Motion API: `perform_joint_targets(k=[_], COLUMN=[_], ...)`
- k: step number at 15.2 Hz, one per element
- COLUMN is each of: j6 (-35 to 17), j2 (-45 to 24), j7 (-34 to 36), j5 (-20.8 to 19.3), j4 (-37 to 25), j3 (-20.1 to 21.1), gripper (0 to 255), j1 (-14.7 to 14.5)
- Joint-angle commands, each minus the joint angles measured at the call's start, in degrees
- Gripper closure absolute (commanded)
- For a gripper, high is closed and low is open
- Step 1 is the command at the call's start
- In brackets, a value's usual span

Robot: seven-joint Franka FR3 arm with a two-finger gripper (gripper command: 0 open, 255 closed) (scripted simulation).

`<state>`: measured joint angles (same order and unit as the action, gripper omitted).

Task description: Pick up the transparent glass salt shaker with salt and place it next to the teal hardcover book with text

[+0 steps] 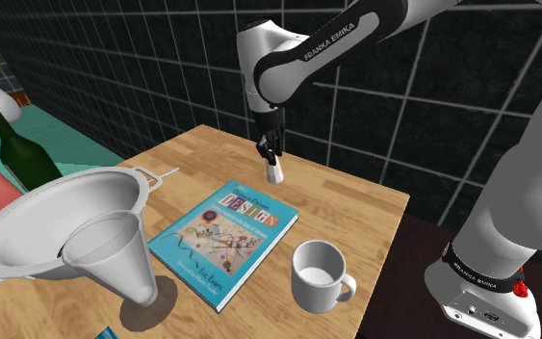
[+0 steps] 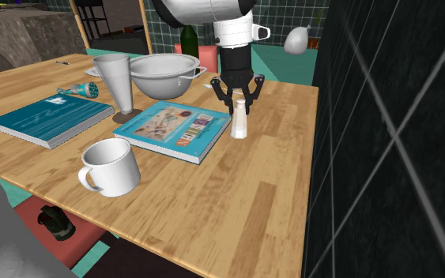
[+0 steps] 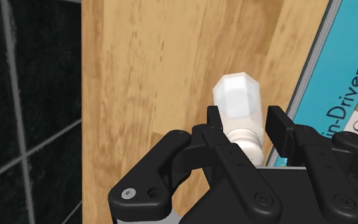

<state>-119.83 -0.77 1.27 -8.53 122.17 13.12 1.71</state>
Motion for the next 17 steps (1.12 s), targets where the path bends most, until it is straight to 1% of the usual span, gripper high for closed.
perform_joint_targets(k=[1,17], j6=[1.5,13.3], j2=[0.7,4.2], j7=[-0.3,-2.5], j5=[0.3,1.8], j4=[-0.8,-9.3], j3=[0.0,0.0], gripper=[255,255], j1=[0.0,0.0])
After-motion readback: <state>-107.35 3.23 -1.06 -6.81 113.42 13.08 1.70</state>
